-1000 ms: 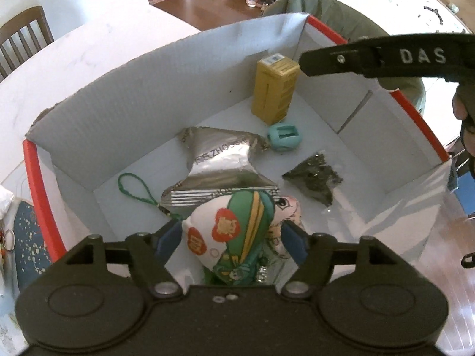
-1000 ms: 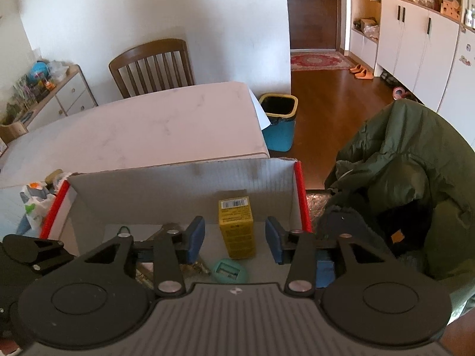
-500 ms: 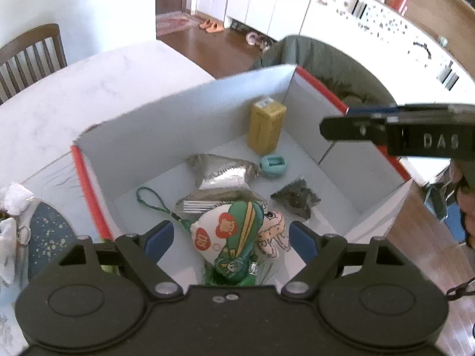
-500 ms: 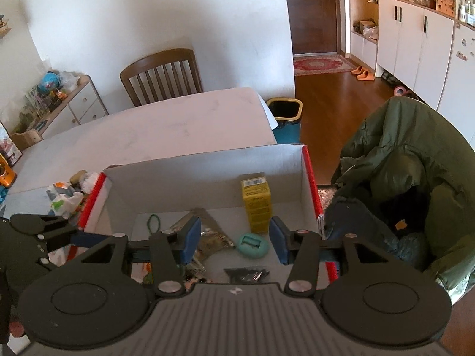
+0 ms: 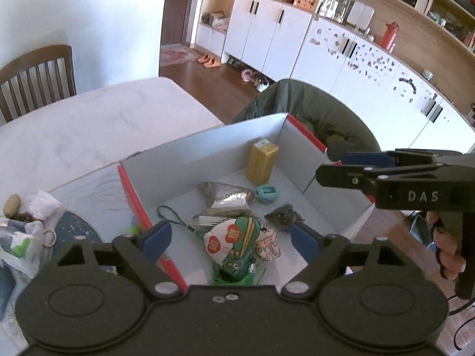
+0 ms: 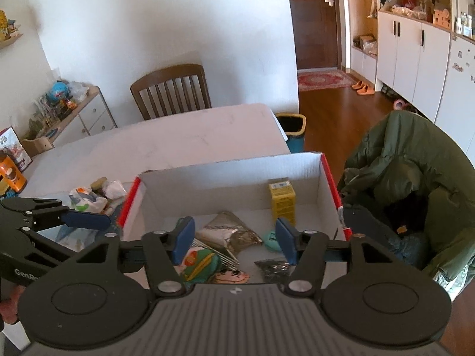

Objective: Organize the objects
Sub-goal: 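Move both empty tools back to the pile on the blue mat, then grasp the lime-green tube with right tool while left tool grasps white plastic bag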

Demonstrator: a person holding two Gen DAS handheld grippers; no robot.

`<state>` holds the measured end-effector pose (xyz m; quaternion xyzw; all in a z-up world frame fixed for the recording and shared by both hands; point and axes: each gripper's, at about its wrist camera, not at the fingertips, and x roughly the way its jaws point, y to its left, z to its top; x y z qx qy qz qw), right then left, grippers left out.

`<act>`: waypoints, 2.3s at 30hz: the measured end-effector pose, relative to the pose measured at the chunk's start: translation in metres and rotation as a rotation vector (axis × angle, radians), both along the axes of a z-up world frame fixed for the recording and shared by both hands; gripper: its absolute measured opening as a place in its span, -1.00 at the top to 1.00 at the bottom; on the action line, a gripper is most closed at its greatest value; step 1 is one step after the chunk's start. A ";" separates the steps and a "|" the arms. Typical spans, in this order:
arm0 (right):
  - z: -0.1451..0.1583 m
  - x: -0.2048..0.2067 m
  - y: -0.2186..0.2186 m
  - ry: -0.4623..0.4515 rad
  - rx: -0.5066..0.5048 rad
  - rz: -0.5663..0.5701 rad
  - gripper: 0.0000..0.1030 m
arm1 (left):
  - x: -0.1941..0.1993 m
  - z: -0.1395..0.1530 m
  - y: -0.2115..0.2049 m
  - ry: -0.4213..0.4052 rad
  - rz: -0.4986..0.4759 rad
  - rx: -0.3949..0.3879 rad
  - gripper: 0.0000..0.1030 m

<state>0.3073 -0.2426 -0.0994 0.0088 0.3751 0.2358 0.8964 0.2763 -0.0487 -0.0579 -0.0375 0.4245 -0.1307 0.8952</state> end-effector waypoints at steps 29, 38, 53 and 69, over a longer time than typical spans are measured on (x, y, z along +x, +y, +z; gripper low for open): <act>0.013 -0.060 0.123 -0.020 0.025 0.050 -0.63 | -0.050 0.018 0.146 -0.079 0.201 0.061 -0.99; -0.003 -0.069 0.188 0.005 -0.035 0.078 -0.63 | -0.031 0.000 0.205 -0.050 0.291 0.104 -0.99; -0.081 -0.059 0.264 0.077 -0.215 0.008 -0.64 | 0.023 -0.056 0.260 0.133 0.398 0.056 -0.98; -0.127 -0.045 0.298 0.031 -0.348 -0.268 -0.56 | 0.051 -0.097 0.276 0.304 0.530 -0.067 -0.83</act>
